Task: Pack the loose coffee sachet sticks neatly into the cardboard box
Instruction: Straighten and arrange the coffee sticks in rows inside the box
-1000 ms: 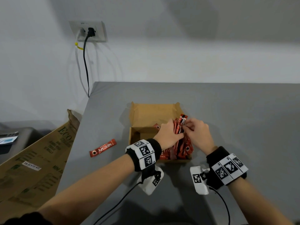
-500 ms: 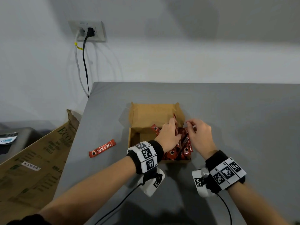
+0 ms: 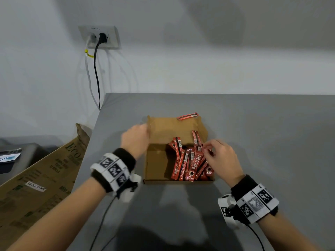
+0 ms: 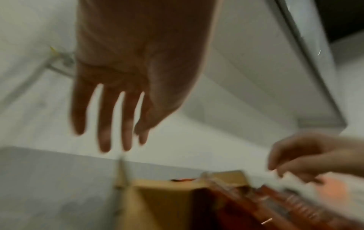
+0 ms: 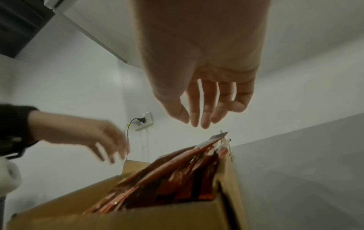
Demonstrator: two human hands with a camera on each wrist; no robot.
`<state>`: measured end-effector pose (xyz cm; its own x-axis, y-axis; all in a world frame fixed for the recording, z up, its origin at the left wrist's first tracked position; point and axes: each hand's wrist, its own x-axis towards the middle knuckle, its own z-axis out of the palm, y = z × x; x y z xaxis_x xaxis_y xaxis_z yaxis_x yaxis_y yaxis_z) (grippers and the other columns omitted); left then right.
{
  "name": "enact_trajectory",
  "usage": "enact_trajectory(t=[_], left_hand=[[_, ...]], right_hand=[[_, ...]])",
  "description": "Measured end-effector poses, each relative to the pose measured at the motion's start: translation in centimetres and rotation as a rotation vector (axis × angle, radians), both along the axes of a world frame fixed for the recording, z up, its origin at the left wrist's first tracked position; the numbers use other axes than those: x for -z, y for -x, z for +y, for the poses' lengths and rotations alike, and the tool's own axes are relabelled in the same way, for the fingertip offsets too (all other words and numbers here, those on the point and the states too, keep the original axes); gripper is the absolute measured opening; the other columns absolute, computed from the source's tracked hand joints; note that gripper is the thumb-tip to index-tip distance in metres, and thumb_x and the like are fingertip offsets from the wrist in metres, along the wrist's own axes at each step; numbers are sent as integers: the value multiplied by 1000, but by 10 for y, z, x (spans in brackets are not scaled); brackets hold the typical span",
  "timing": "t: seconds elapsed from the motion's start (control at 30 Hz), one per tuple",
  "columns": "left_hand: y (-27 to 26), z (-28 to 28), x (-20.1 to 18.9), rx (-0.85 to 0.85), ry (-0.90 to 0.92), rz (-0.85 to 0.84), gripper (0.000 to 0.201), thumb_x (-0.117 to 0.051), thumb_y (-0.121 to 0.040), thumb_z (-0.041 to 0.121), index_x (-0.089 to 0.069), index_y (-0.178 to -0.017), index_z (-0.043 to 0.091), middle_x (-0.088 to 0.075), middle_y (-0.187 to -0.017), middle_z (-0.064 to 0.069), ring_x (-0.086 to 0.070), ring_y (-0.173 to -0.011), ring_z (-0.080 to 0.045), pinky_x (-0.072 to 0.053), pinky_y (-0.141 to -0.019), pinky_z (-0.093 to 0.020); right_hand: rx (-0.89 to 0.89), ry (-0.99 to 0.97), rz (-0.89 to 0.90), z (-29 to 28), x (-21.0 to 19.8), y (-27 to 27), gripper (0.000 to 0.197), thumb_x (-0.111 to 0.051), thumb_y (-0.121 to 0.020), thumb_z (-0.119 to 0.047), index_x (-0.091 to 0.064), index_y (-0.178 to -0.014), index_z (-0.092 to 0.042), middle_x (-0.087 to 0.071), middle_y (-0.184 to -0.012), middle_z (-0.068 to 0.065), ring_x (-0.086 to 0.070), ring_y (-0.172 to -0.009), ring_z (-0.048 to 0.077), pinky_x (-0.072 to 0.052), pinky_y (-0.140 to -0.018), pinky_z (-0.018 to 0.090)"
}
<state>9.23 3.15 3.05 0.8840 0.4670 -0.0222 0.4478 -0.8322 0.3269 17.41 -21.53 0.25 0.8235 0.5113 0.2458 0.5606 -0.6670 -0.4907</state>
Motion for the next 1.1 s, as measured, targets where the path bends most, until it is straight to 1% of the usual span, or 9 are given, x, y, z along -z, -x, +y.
enact_trajectory(t=[0.1,0.17,0.33,0.53,0.63,0.77,0.87,0.97,1.1], left_hand=[[27,40,21,-61,-52,402,34,-53,-89,20,-49,-121,9,-53,-121,-16,-53,-112,-36,-45,-92,-42],[40,48,37,-49,-3,528,48,-60,-85,28,-43,-124,6,-48,-124,-18,-51,-114,-36,-44,-94,-40],[46,47,55,-66,37,379,27,-53,-89,13,-50,-112,0,-56,-117,-20,-55,-108,-35,-45,-89,-39],[41,42,49,-49,89,419,27,-51,-92,15,-52,-113,-3,-59,-115,-20,-56,-109,-34,-44,-88,-34],[41,50,32,-116,86,188,16,-55,-90,17,-58,-96,2,-63,-90,-13,-63,-88,-29,-50,-74,-34],[37,32,-17,-85,300,-406,10,-65,-85,14,-55,-85,14,-55,-70,8,-55,-64,-5,-41,-55,-11],[25,0,-25,-8,577,-512,17,-67,-83,10,-55,-94,14,-63,-77,6,-61,-62,2,-48,-58,-7],[13,-17,-10,4,804,-574,23,-64,-84,2,-52,-97,16,-67,-84,-2,-66,-69,0,-54,-61,-15],[7,-16,5,8,864,-580,20,-61,-86,1,-52,-88,19,-66,-90,-3,-67,-81,-11,-56,-67,-20]], right_hand=[[-34,17,13,6,0,-1,11,-61,-85,-14,-66,-94,-13,-64,-89,0,-60,-79,13,-52,-70,27],[-43,-1,40,12,-4,-7,12,-60,-85,-13,-66,-95,-12,-64,-89,0,-60,-79,12,-53,-72,27],[-81,74,113,24,-18,-23,13,-57,-88,-15,-65,-99,-13,-65,-93,-1,-60,-81,8,-54,-75,26],[-188,91,172,40,-17,3,12,-58,-89,-16,-66,-98,-15,-65,-91,-3,-60,-82,6,-53,-77,23],[-196,5,206,41,-19,13,10,-59,-89,-16,-65,-97,-15,-60,-83,-8,-54,-73,-2,-46,-68,13],[-233,-108,278,53,-30,23,27,-55,-91,-26,-60,-115,-14,-59,-92,-10,-59,-82,0,-48,-73,11],[-336,-87,384,74,-34,30,42,-49,-93,-30,-46,-132,-14,-59,-110,-5,-59,-93,6,-50,-83,19],[-344,-105,406,91,-31,32,39,-53,-93,-24,-50,-130,-11,-64,-109,1,-57,-81,-3,-48,-70,7],[-236,-135,369,94,-27,22,27,-61,-88,-18,-62,-114,-10,-67,-95,-4,-51,-66,-13,-38,-61,-5]])
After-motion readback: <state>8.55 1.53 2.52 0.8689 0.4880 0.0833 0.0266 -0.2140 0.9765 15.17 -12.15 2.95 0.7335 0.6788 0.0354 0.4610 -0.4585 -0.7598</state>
